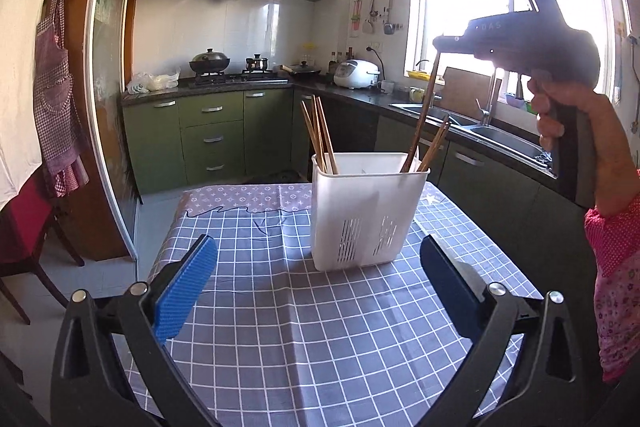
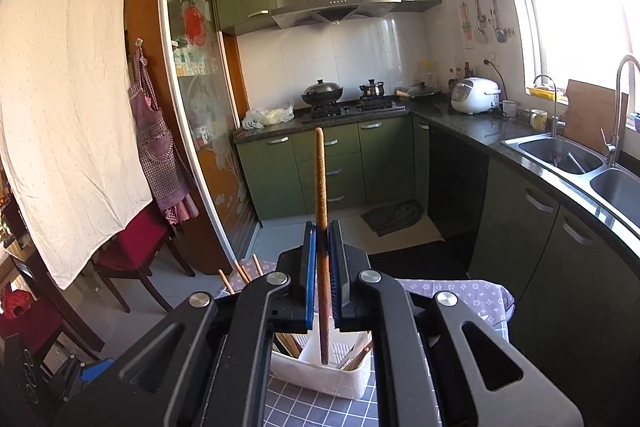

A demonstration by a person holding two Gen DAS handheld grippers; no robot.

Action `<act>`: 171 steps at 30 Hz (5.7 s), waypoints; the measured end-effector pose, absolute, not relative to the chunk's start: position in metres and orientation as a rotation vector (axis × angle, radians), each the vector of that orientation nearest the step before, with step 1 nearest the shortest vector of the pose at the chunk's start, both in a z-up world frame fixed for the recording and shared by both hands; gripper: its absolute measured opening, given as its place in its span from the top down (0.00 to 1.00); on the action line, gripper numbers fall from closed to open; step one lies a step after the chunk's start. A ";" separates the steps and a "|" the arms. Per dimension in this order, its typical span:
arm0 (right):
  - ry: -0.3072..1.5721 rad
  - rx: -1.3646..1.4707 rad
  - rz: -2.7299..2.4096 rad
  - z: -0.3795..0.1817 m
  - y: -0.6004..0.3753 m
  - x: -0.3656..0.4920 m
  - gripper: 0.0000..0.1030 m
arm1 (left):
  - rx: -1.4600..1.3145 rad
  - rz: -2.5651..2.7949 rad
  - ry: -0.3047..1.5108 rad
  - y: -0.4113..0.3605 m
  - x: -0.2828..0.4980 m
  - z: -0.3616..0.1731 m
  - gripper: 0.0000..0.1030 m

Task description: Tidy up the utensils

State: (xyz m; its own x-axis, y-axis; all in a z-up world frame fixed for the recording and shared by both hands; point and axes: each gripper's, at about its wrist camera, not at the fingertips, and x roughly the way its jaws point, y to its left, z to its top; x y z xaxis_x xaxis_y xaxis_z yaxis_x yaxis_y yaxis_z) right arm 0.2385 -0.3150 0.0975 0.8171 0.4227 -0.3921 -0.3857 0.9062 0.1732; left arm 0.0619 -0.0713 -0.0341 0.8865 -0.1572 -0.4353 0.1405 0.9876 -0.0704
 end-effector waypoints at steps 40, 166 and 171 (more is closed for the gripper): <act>0.373 0.085 0.352 -0.034 -0.366 0.008 0.05 | -0.069 -0.102 0.482 -0.054 0.019 -0.043 0.06; 0.375 -0.004 0.312 -0.025 -0.354 -0.016 0.04 | 0.032 -0.047 0.432 -0.068 -0.019 -0.021 0.06; 0.380 0.000 0.312 -0.026 -0.355 -0.015 0.04 | -0.002 -0.084 0.475 -0.065 -0.012 -0.027 0.06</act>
